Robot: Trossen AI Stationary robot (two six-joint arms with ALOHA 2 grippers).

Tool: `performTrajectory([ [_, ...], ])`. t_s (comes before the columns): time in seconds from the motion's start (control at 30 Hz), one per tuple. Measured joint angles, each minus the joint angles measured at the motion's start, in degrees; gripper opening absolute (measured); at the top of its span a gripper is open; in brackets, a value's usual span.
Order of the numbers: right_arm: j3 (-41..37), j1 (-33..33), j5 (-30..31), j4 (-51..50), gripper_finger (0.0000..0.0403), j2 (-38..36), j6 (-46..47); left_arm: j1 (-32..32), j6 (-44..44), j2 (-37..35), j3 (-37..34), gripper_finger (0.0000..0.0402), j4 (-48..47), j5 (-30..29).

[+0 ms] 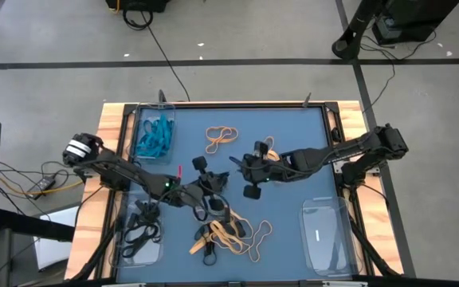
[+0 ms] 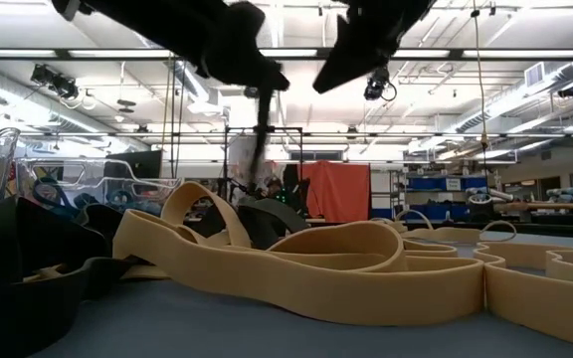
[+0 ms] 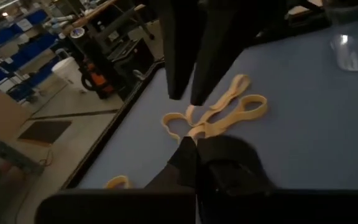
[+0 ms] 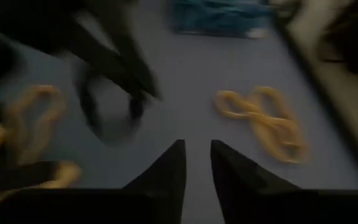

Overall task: Sort rubber bands into baskets
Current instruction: Put the black rubber band into the bottom left transparent bin

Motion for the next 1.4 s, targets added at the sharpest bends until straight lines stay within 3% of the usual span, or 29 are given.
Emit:
performTrajectory([
  [0.2, -0.04, -2.89, 11.14, -6.86, 0.0123, 0.0, -1.41, 1.37, -5.6, -6.8, 0.0, 0.0003, -8.71, -0.96],
  [0.4, -1.8, -4.29, 10.67, -14.14, 0.0127, -0.02, -1.06, 1.52, -15.53, -12.99, 0.0, 0.0002, -21.12, -4.68],
  [0.63, -5.72, -2.81, 10.64, -15.07, 0.0124, -0.02, 0.89, -2.06, -31.44, -18.33, 0.96, 0.0002, -37.21, -3.79],
  [0.83, -6.29, -1.53, 9.91, -14.29, 0.0124, -0.02, 2.24, -7.51, -52.32, -19.35, 9.37, 0.0002, -67.12, 3.24],
  [1.03, -6.29, -0.64, 1.89, -8.65, 0.0122, -0.02, 3.14, -14.68, -71.06, -19.4, 15.61, 0.0001, -90.2, 11.27],
  [1.2, -6.29, -0.43, -7.07, -3.56, 0.0123, -0.02, 3.81, -20.62, -83.51, -19.39, 16.65, 0.0001, -97.54, 21.93],
  [1.4, -6.29, 2.01, -8.5, -3.74, 0.012, -0.02, 3.11, -26.33, -94.61, -17.62, 16.65, 0.0002, -98.95, 32.44],
])
